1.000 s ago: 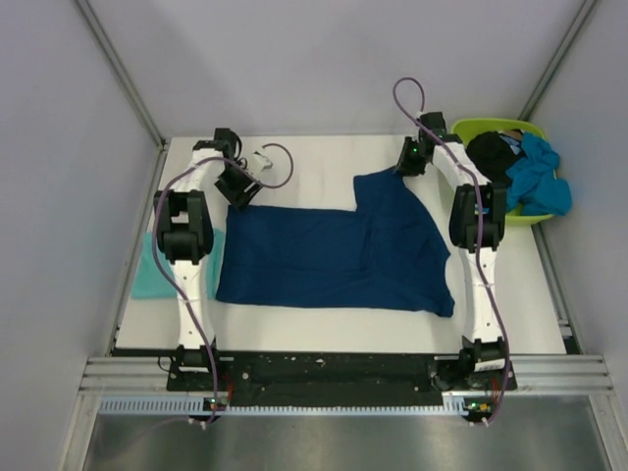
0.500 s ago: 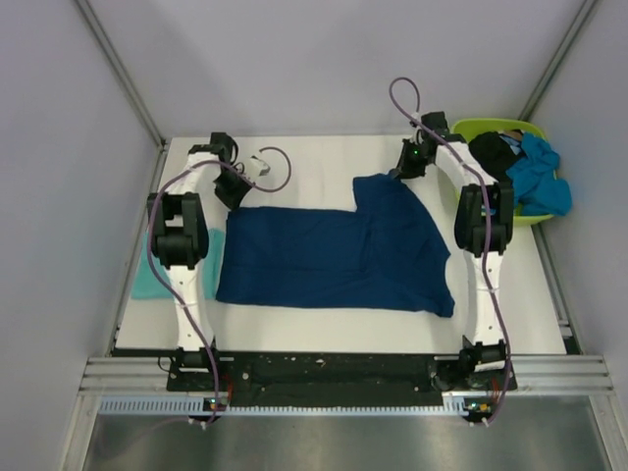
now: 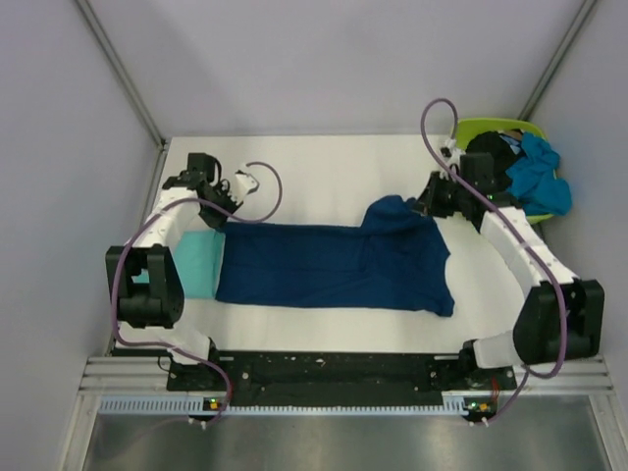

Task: Fold and stack the t-shirts
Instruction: Fold the other side of the tshirt into a rectangle

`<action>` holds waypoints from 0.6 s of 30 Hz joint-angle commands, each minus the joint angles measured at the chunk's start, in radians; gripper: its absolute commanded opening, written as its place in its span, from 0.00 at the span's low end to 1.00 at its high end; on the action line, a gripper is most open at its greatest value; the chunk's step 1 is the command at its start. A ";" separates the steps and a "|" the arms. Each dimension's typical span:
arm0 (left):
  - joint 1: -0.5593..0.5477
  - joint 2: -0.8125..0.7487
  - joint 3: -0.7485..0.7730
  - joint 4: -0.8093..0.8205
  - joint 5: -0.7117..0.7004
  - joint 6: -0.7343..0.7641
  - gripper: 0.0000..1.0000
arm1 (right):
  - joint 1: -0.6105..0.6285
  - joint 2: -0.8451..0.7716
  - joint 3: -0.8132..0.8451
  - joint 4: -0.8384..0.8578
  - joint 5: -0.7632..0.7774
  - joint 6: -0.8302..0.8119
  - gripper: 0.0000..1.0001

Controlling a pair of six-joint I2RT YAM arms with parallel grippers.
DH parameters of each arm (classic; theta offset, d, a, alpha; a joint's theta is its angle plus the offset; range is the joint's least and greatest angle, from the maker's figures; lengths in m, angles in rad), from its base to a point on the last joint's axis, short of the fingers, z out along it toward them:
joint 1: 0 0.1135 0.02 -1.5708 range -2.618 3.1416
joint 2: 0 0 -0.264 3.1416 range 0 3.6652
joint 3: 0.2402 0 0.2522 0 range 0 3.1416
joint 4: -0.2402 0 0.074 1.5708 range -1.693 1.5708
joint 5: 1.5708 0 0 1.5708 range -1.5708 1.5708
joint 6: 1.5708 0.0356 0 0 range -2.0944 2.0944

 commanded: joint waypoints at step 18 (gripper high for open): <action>0.014 -0.100 -0.203 -0.014 -0.003 0.076 0.00 | -0.007 -0.410 -0.405 -0.162 0.239 0.062 0.00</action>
